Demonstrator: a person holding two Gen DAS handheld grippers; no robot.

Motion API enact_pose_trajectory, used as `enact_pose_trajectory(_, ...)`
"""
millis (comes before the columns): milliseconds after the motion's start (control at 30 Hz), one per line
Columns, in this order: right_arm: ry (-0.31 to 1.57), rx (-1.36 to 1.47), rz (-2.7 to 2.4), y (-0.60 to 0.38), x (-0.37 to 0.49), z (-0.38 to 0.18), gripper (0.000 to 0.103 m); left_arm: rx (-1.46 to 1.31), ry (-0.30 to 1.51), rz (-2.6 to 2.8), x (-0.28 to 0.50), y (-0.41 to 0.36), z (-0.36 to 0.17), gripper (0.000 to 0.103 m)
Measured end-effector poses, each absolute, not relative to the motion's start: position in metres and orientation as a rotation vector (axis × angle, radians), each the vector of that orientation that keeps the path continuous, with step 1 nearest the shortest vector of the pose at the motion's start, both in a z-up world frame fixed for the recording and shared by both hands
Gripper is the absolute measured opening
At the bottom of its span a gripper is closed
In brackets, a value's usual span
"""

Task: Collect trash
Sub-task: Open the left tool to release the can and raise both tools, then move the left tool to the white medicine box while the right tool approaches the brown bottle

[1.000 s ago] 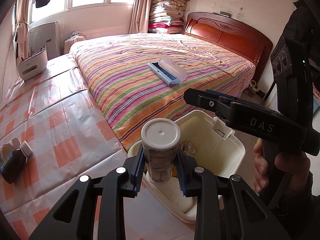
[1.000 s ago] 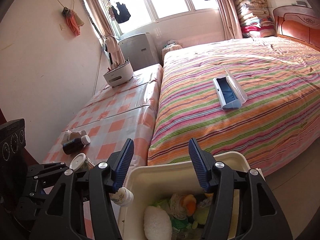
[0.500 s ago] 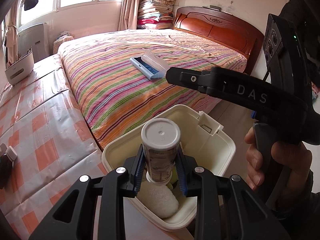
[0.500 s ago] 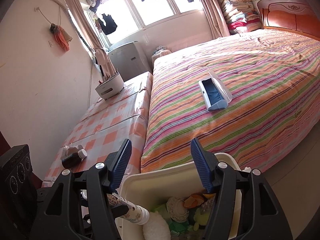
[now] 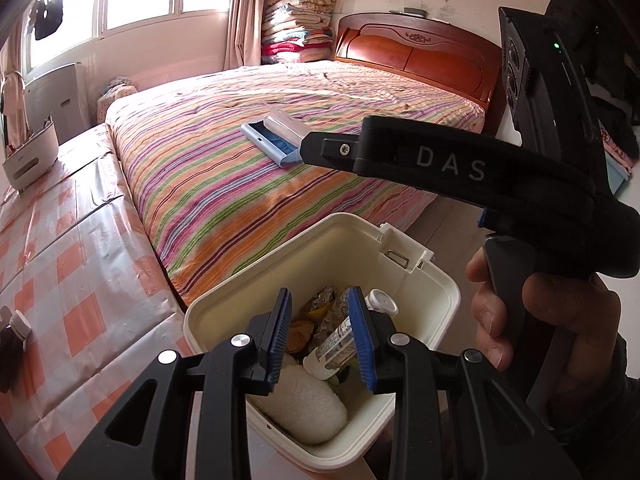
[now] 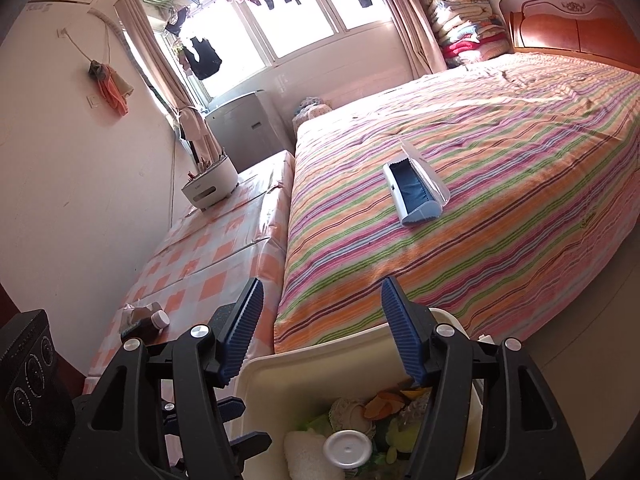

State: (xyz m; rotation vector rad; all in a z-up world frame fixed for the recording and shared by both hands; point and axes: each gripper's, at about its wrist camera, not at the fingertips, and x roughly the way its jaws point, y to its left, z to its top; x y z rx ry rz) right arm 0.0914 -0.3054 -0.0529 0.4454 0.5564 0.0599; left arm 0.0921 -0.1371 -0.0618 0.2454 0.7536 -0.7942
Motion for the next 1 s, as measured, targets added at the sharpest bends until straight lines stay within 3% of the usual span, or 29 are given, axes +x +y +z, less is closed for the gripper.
enact_pose_trajectory(33,0.556,0.447,0.059,-0.305,0.092,-0.053,0.061,0.249,0.751,-0.792,0.092,-0.137,-0.061,0.033)
enact_pose_trajectory(100,0.555,0.452,0.058,-0.304,0.092,-0.054,0.061,0.258,0.736,-0.773,0.09,-0.136,-0.06,0.056)
enact_pose_trajectory(200,0.551,0.46,0.057,-0.305,0.093,-0.054,0.062,0.268,0.69,-0.741,0.087,-0.132,-0.056,0.065)
enact_pose_trajectory(433,0.548,0.482,0.056,-0.303,0.097,-0.054,0.069,0.269,0.687,-0.691,0.094,-0.116,-0.05,0.068)
enact_pose_trajectory(1000,0.603,0.431,0.181,-0.231,0.13,-0.056,0.072,0.165,0.699,-0.464,0.141,-0.008,-0.04,0.069)
